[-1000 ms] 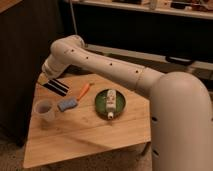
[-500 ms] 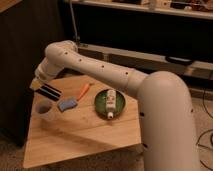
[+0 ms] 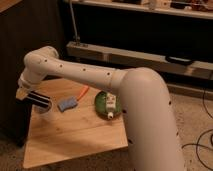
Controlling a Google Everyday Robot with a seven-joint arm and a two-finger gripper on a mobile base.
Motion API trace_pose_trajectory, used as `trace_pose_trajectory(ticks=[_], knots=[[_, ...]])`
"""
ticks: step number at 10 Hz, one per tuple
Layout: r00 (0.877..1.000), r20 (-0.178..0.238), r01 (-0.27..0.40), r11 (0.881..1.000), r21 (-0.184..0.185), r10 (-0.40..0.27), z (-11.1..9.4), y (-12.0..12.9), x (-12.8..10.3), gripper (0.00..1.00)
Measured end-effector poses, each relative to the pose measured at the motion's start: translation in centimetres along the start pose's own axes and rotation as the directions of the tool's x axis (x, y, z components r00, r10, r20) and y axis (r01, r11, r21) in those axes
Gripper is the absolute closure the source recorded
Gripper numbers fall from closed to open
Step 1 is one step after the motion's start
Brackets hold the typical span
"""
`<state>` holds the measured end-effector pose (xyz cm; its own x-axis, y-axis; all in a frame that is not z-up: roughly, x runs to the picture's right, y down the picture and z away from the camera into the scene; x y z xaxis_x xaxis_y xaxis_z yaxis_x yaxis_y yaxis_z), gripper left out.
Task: Place the eraser in the ceramic cup
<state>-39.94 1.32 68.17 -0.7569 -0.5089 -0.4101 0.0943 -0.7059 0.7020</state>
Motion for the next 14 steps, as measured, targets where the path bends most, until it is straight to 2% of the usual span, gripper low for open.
trace_pose_trajectory(ticks=[2,6,10,11,12,14], knots=[[1.000,0.001,-0.002,1.000,-0.004,0.002,0.5,0.5,-0.7,0.91],[1.000,-0.027,0.002,1.000,0.009,-0.002,1.8,1.7,-2.2,0.91],[0.999,-0.038,0.017,0.999,0.031,-0.016,2.5,1.5,-1.8,0.91],[0.999,-0.038,0.020,0.999,0.035,-0.018,2.5,1.4,-1.8,0.89],[0.999,-0.037,0.019,0.999,0.039,-0.018,2.6,1.3,-1.9,0.82],[1.000,-0.025,0.013,0.999,0.048,-0.012,2.7,1.3,-2.6,0.60]])
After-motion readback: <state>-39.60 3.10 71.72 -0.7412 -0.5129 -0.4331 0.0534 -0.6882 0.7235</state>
